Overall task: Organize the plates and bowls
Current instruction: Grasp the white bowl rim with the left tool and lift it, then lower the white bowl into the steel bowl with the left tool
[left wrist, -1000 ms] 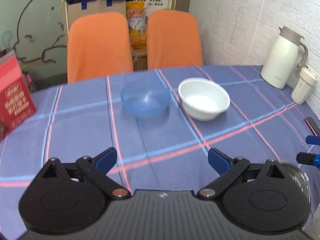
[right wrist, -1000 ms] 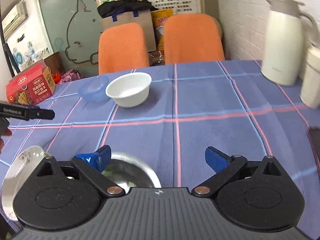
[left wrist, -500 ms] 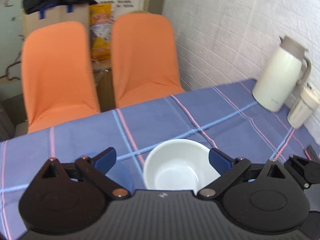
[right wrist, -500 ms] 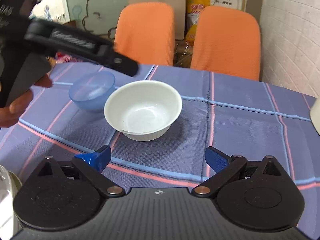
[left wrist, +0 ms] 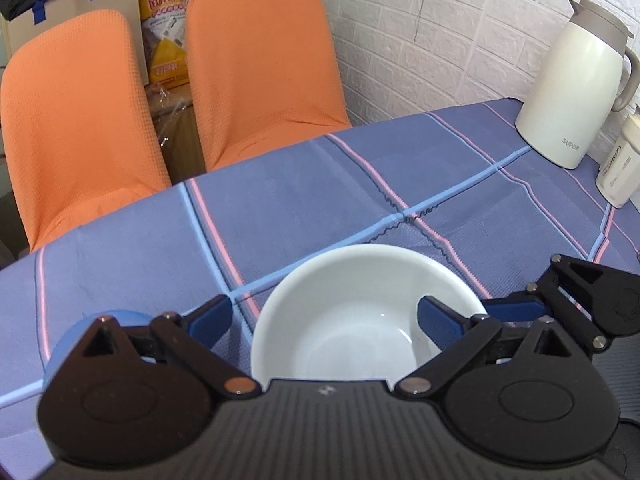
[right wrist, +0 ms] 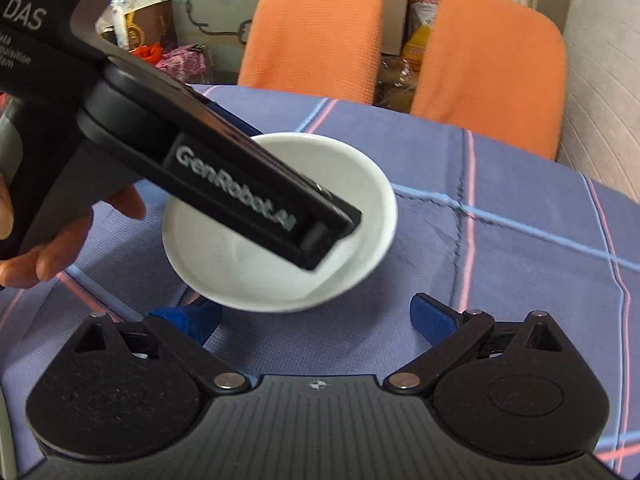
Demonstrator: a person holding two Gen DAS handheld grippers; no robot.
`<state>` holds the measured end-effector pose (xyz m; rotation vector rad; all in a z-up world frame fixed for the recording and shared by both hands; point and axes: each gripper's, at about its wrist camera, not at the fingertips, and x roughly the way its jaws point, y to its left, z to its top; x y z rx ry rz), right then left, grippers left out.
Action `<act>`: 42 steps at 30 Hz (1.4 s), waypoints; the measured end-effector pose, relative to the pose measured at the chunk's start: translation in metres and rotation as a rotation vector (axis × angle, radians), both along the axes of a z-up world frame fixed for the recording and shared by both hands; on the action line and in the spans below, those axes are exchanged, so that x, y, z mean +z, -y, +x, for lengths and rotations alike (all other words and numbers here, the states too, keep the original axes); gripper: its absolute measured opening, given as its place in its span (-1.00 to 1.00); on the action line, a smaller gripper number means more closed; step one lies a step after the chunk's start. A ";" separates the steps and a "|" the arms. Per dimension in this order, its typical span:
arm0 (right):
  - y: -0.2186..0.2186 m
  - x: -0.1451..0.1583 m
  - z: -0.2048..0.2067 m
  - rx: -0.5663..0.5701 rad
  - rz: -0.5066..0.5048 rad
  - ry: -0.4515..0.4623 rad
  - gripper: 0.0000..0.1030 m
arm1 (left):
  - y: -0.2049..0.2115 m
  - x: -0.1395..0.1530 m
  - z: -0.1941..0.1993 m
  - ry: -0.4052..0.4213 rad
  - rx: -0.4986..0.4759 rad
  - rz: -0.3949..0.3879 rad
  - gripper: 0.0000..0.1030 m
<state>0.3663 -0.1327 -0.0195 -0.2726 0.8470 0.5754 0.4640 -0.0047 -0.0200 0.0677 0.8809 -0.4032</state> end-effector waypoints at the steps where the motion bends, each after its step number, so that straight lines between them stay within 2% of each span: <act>1: -0.002 -0.001 0.000 0.017 -0.008 0.003 0.72 | 0.000 -0.001 0.000 0.000 -0.004 -0.002 0.91; 5: 0.001 -0.001 0.003 0.020 0.019 0.009 0.68 | 0.004 -0.003 -0.003 0.011 -0.010 0.008 0.90; 8: 0.006 0.000 0.002 0.002 0.057 0.048 0.65 | 0.005 -0.004 -0.005 0.012 -0.022 0.005 0.86; 9: 0.007 0.002 0.001 -0.005 0.067 0.060 0.64 | 0.006 -0.004 -0.006 0.012 -0.025 0.006 0.76; 10: 0.008 0.004 0.000 -0.011 0.078 0.077 0.62 | 0.006 -0.005 -0.006 0.005 -0.030 0.005 0.44; 11: 0.008 0.006 -0.001 -0.014 0.086 0.092 0.60 | 0.007 -0.006 -0.005 -0.010 -0.037 0.001 0.29; 13: 0.007 0.011 -0.003 -0.014 0.093 0.127 0.59 | 0.005 -0.009 -0.004 -0.029 -0.032 -0.014 0.19; 20: 0.002 0.013 -0.002 0.021 0.100 0.174 0.59 | 0.004 -0.007 -0.011 -0.007 -0.021 0.002 0.18; 25: 0.005 0.024 -0.011 0.020 0.123 0.205 0.59 | 0.000 0.010 -0.025 0.044 -0.031 -0.005 0.19; 30: 0.000 0.038 -0.025 0.038 0.111 0.262 0.61 | -0.002 0.026 -0.039 0.057 -0.025 -0.027 0.20; 36: 0.009 0.059 -0.061 0.048 0.100 0.292 0.61 | 0.007 0.048 -0.084 0.078 -0.024 -0.037 0.21; 42: 0.036 0.078 -0.126 0.030 0.079 0.321 0.62 | 0.028 0.066 -0.151 0.064 -0.055 -0.073 0.23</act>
